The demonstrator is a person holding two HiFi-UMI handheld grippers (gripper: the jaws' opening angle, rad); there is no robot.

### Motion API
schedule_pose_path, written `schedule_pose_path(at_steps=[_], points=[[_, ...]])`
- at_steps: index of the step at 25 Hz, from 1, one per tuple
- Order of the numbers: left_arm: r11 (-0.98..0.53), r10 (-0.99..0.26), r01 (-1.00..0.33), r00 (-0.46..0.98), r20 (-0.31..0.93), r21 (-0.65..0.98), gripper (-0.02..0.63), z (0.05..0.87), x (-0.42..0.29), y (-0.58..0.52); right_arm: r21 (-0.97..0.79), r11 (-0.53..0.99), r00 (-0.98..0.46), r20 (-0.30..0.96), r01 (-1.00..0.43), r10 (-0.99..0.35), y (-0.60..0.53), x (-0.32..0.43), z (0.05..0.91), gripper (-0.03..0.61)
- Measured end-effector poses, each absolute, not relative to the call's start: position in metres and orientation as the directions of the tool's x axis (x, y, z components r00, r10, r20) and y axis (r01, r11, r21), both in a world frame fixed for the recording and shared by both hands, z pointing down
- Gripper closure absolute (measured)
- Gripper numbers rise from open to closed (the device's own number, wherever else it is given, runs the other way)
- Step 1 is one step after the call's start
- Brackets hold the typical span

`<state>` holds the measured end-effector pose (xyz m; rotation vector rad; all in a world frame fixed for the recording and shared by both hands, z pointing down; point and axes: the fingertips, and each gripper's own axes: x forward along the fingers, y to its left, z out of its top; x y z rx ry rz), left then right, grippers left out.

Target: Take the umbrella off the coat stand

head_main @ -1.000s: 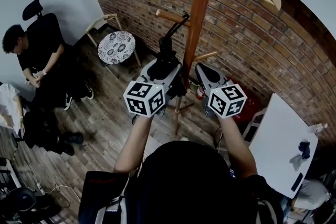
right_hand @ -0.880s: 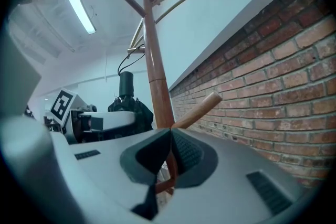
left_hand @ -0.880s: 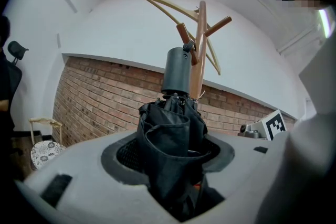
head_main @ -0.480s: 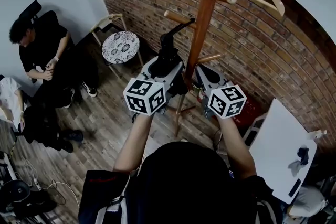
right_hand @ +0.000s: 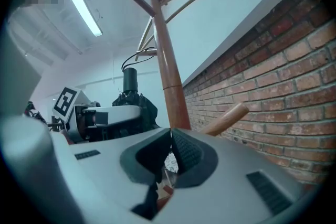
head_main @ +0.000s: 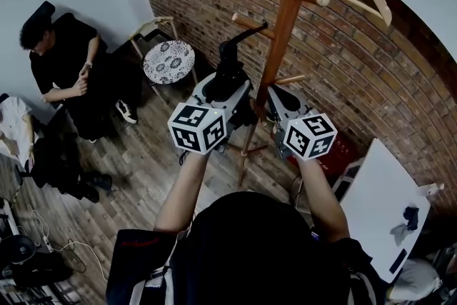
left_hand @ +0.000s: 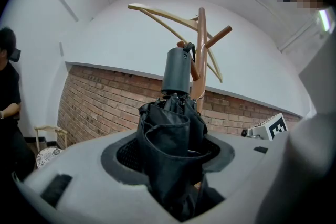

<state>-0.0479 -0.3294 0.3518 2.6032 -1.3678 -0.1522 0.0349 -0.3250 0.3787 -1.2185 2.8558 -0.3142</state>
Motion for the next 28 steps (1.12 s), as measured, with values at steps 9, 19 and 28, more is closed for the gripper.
schedule_pose_path(at_steps=[9,19,28], points=[[-0.537,-0.837,-0.816,0.547,-0.017,0.216,0.353,0.344,-0.061,-0.326,-0.199,0.696,-0.717,0.053,-0.69,-0.695,-0.323,0.02,0.377,0.549],[-0.522,-0.847,-0.823,0.531,-0.022,0.223,0.353,0.336,-0.074,-0.322,-0.215,0.706,-0.729,0.046,-0.675,-0.683,-0.322,0.008,0.375,0.549],[-0.503,-0.859,-0.831,0.511,-0.031,0.235,0.353,0.335,-0.089,-0.317,-0.223,0.719,-0.744,0.049,-0.659,-0.667,-0.319,-0.005,0.377,0.549]])
